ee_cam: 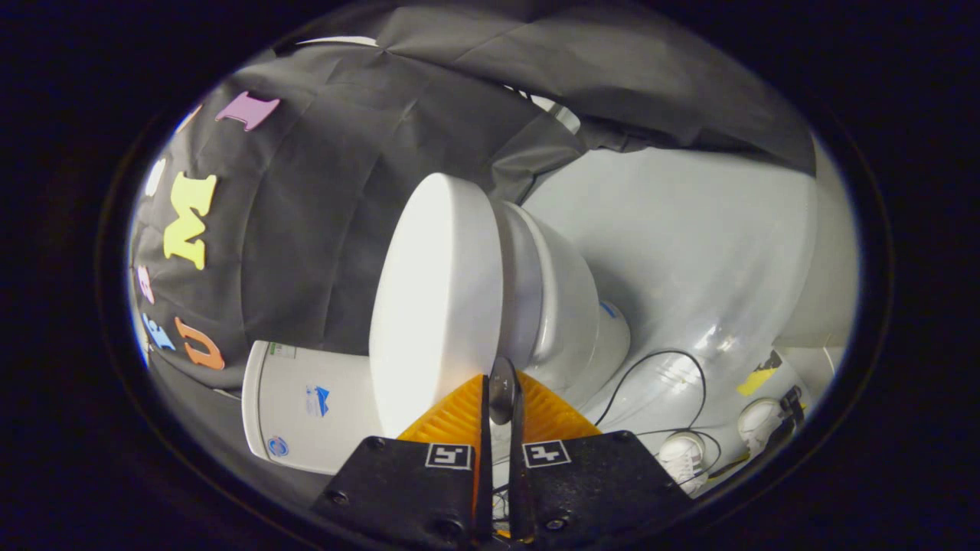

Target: Open the toilet lid.

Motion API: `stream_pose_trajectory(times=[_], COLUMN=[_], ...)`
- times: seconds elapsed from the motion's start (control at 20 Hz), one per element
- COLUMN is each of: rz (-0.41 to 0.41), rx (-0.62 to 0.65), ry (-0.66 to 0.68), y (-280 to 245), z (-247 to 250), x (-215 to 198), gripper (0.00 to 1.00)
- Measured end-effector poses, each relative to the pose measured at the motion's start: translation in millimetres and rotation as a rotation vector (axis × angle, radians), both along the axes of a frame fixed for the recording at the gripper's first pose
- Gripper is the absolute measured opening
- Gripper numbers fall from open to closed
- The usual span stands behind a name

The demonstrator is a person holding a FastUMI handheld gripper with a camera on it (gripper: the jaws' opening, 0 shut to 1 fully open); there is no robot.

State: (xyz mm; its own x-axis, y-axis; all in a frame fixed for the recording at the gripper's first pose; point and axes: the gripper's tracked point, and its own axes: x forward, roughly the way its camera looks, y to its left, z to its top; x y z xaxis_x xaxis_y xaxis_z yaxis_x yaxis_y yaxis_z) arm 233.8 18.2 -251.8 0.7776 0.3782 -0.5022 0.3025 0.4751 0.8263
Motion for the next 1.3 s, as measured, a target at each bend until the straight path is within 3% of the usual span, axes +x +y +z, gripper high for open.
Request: stream_pose_trajectory(times=[0.2,0.75,1.3], rz=[-0.014,-0.001,-0.008], rx=[-0.005,-0.214,-0.307], ry=[-0.043,-0.175,-0.201], y=[0.0,15.7,29.0], z=[26.2,94.6,114.3], x=[3.0,-5.2,-8.1], gripper=[0.12,0.11,0.11])
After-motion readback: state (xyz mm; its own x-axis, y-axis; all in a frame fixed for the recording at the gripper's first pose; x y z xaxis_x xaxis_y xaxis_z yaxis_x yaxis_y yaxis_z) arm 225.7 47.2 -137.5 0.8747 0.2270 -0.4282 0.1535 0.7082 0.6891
